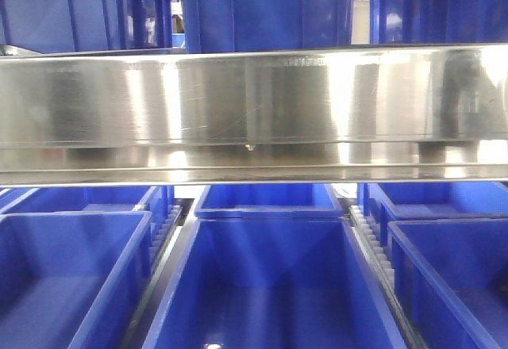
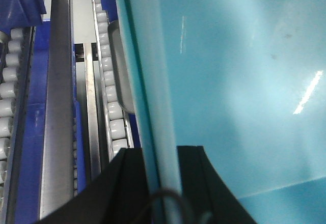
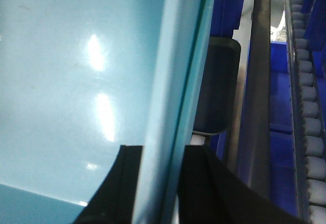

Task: Move two blue bins to right shelf middle
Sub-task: 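Back the base away from the shelf and turn, still holding the bin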

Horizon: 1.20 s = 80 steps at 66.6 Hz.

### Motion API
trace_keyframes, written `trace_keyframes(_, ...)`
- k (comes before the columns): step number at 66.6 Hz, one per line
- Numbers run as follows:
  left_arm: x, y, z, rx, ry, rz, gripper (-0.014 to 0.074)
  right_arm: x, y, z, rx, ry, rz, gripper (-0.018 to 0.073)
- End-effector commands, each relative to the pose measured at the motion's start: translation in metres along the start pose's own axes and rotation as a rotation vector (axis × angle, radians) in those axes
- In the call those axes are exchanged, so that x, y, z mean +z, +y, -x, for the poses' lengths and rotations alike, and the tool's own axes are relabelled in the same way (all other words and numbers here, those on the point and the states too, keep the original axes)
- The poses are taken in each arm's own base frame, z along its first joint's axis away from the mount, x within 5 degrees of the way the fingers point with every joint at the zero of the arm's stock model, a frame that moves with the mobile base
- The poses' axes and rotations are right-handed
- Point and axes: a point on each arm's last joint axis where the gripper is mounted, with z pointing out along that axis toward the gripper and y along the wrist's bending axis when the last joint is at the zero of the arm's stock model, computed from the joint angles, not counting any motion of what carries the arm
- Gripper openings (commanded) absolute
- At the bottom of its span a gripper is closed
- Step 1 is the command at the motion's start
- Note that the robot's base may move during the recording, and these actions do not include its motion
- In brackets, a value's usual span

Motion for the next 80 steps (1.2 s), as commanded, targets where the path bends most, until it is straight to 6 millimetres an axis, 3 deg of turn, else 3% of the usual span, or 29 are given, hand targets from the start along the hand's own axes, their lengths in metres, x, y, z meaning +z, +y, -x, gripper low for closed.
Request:
trace_keyframes(1,-0.0167,-0.0065,0.0089,0.006,-0.100,-0.058,-0.0111,-0.0081,0.0033,0.0118,-0.001,-0.114,0.015,-0.0153)
trace_keyframes(80,-0.0167,-0.0062,0.0091,0.007,-0.103,-0.055,-0.0111,-0.0081,0.0033,0.0118,-0.001,-0.114,0.015,-0.0153)
